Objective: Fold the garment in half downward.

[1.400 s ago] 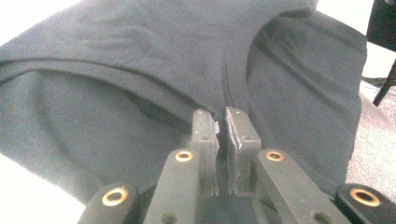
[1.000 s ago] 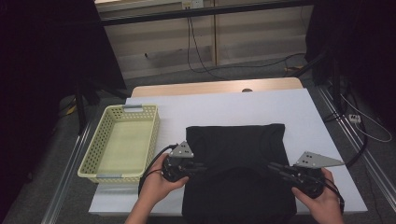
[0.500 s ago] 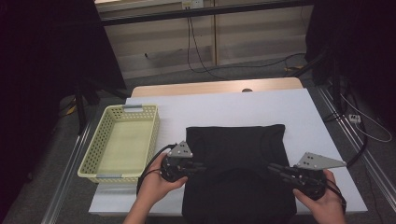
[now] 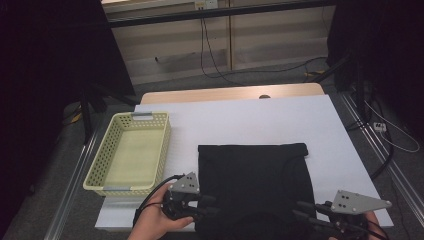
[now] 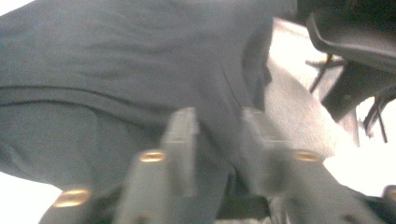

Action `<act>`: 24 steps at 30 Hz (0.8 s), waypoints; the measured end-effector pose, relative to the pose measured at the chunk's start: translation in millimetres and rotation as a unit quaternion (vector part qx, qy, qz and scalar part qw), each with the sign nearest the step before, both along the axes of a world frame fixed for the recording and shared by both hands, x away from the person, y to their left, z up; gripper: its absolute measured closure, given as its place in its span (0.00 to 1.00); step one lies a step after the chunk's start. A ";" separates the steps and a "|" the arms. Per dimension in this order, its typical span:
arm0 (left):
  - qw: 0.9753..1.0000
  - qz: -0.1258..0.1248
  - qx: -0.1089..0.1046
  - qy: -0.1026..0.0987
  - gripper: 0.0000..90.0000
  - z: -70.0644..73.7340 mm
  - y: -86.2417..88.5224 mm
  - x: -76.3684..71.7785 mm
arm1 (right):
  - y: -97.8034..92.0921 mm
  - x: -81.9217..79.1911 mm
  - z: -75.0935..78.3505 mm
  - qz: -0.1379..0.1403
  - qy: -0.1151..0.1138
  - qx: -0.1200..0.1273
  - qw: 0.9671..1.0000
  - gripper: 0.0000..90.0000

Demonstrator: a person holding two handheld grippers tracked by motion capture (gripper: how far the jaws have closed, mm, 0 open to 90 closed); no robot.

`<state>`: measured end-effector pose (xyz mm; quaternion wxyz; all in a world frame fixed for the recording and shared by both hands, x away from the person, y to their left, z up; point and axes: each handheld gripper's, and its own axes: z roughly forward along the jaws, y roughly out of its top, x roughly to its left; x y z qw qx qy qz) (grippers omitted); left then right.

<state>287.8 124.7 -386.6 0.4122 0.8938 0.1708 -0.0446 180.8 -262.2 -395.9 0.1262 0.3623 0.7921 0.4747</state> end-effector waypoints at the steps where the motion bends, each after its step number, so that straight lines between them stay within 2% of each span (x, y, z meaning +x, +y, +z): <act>1: 1.000 0.011 0.000 -0.005 0.61 -5.8 -2.0 8.4 | -0.5 4.6 -2.3 -0.005 0.001 -0.005 1.000 0.63; 4: 0.999 0.038 -0.010 -0.009 0.48 -18.1 -5.8 35.8 | -3.1 30.5 -6.9 -0.033 -0.003 -0.014 0.999 0.56; 7: 0.997 0.074 -0.017 -0.017 0.41 -25.2 -6.5 64.2 | -8.6 72.9 -12.7 -0.060 0.001 -0.015 0.998 0.51; 8: 0.996 0.081 -0.020 -0.022 0.38 -26.8 -6.8 72.5 | -9.4 85.5 -14.2 -0.070 -0.003 -0.023 0.997 0.50; 9: 0.996 0.086 -0.025 -0.021 0.38 -28.0 -7.0 78.3 | -9.9 97.7 -15.9 -0.076 -0.008 -0.034 0.996 0.50; 10: 0.995 0.096 -0.024 -0.022 0.38 -29.4 -7.8 87.2 | -10.5 107.0 -17.5 -0.078 -0.010 -0.036 0.996 0.50; 11: 0.994 0.100 -0.020 -0.028 0.37 -30.2 -8.9 93.4 | -12.4 121.9 -20.4 -0.082 -0.013 -0.037 0.996 0.50; 13: 0.994 0.105 -0.023 -0.032 0.36 -31.6 -10.8 105.6 | -16.2 141.6 -24.4 -0.095 -0.008 -0.043 0.995 0.50; 15: 0.993 0.109 -0.023 -0.042 0.35 -31.5 -12.2 115.2 | -21.8 162.9 -28.1 -0.116 -0.006 -0.056 0.992 0.50; 16: 0.993 0.107 -0.023 -0.042 0.35 -31.5 -12.6 121.1 | -23.6 169.1 -29.4 -0.121 -0.003 -0.056 0.991 0.49; 18: 0.992 0.120 -0.021 -0.034 0.34 -32.8 -13.5 132.6 | -29.6 184.8 -33.0 -0.135 -0.002 -0.058 0.989 0.49; 19: 0.992 0.123 -0.021 -0.037 0.34 -34.1 -14.4 138.9 | -31.5 188.9 -34.1 -0.141 0.001 -0.054 0.989 0.49; 21: 0.991 0.129 -0.015 -0.035 0.33 -36.5 -15.4 148.5 | -34.7 198.1 -36.9 -0.149 0.000 -0.062 0.987 0.47; 24: 0.989 0.142 -0.015 -0.037 0.33 -40.0 -14.9 160.8 | -38.9 208.6 -42.1 -0.150 0.012 -0.048 0.987 0.47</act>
